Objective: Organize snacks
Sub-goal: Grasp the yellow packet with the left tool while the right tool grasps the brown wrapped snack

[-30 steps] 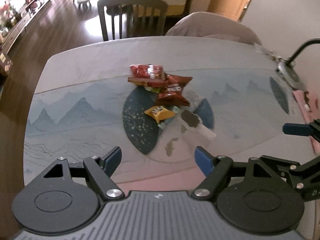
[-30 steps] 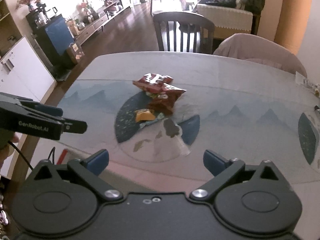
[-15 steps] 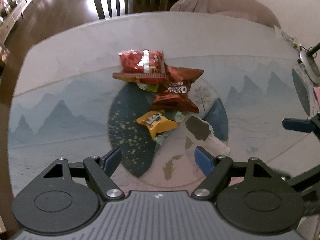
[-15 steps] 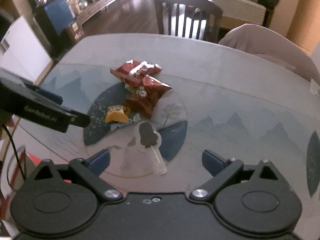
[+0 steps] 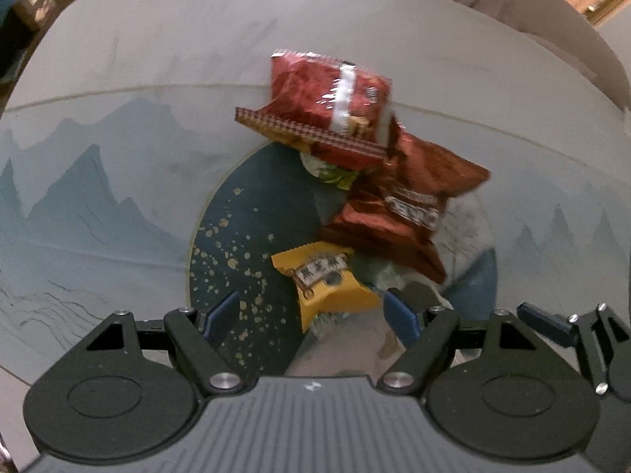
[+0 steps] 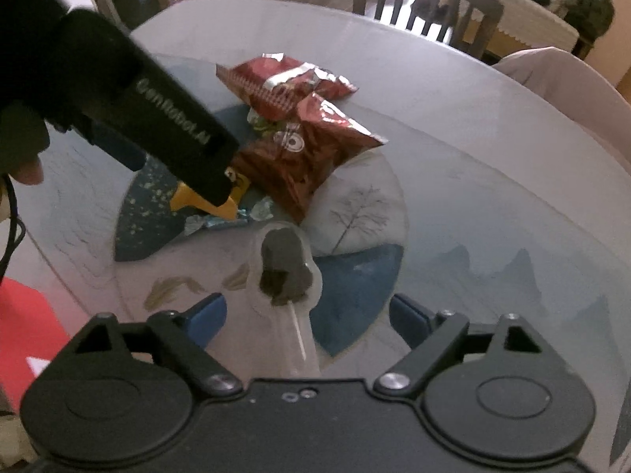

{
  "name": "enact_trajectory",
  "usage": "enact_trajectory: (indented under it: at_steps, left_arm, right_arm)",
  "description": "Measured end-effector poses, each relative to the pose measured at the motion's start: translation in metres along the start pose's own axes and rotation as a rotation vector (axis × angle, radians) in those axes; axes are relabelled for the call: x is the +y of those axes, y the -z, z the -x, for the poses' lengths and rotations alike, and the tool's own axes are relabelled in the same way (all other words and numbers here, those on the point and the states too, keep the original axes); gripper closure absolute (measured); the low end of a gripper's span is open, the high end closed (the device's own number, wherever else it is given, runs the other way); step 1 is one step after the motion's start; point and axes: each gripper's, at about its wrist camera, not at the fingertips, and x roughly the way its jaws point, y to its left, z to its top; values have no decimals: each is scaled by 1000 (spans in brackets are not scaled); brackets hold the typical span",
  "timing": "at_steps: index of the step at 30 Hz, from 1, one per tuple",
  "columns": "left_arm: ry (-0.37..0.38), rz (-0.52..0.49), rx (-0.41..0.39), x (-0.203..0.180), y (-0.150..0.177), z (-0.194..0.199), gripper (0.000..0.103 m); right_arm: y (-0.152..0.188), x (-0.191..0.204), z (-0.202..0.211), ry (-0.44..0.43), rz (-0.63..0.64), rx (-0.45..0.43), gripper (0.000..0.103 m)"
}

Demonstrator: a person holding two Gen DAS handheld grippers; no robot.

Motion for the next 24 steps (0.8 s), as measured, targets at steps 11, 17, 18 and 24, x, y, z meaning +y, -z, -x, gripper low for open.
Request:
enact_trajectory:
  at_steps: [11, 17, 18, 24]
  left_arm:
    - [3, 54, 46, 0, -8, -25, 23]
    - [10, 69, 51, 8, -8, -32, 31]
    - [14, 70, 55, 11, -9, -33, 36]
    - [-17, 53, 38, 11, -8, -30, 57]
  right_arm:
    - [-12, 11, -39, 30, 41, 30, 23]
    - [-10, 16, -39, 18, 44, 11, 28]
    - [-10, 16, -39, 16, 44, 7, 31]
    - [-8, 13, -32, 21, 37, -16, 56]
